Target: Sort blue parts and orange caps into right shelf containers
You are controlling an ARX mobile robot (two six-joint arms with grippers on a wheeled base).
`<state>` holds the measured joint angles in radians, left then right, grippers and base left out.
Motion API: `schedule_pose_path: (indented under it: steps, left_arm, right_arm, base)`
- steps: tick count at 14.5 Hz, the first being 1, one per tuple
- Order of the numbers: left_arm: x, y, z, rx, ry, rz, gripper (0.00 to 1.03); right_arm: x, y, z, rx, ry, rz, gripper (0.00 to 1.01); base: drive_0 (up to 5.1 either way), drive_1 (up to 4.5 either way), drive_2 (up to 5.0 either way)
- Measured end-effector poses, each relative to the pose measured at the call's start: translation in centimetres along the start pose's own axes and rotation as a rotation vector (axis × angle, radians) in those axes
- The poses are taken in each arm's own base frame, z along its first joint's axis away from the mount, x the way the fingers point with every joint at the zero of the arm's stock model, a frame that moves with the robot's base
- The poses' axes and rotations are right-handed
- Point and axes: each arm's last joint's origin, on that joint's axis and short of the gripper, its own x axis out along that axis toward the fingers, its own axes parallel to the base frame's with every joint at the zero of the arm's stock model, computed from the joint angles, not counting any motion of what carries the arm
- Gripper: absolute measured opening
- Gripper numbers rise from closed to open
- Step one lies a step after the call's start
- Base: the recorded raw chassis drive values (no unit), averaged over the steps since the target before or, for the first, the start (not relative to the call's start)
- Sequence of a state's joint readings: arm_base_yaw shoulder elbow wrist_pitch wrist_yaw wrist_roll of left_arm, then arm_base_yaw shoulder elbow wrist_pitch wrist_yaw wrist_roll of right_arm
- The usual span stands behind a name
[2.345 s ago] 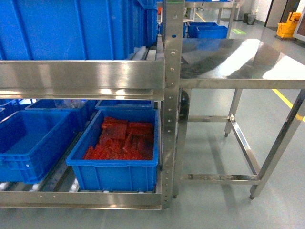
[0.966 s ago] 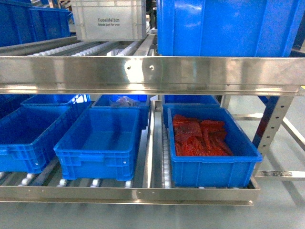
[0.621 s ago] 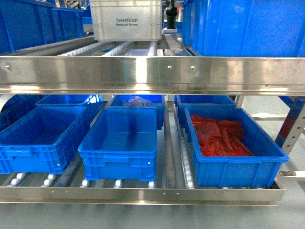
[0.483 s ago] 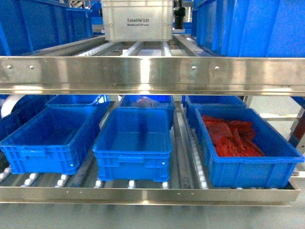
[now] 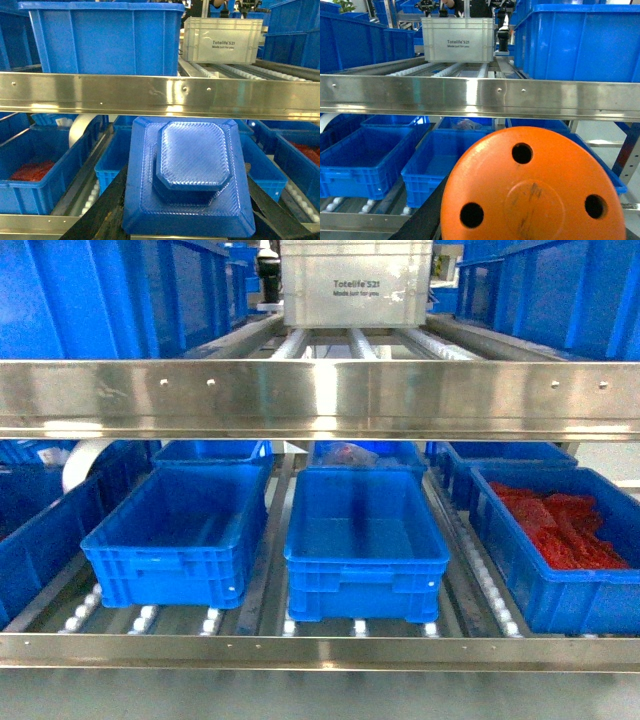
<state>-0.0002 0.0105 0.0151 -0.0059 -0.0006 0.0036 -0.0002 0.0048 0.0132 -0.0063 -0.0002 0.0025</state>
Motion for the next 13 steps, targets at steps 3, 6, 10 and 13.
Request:
schedule_pose_path:
  steps: [3, 6, 10, 13]
  left_arm:
    - [0.00, 0.00, 0.00, 0.000, 0.000, -0.001, 0.43]
    - [0.00, 0.00, 0.00, 0.000, 0.000, 0.000, 0.43]
    - [0.00, 0.01, -0.01, 0.000, 0.002, 0.003, 0.43]
    - [0.00, 0.01, -0.01, 0.000, 0.002, 0.002, 0.43]
  right_arm:
    - [0.00, 0.00, 0.00, 0.000, 0.000, 0.000, 0.45]
    - [0.00, 0.00, -0.01, 0.000, 0.001, 0.000, 0.45]
    - [0.00, 0.00, 0.00, 0.000, 0.000, 0.001, 0.45]
    - [0.00, 0.01, 0.00, 0.000, 0.000, 0.004, 0.45]
  base:
    - [-4.8, 2.57, 2.6]
    - [-4.8, 2.57, 2.6]
    - [-4.8, 2.57, 2.6]
    - [-4.8, 2.57, 2.6]
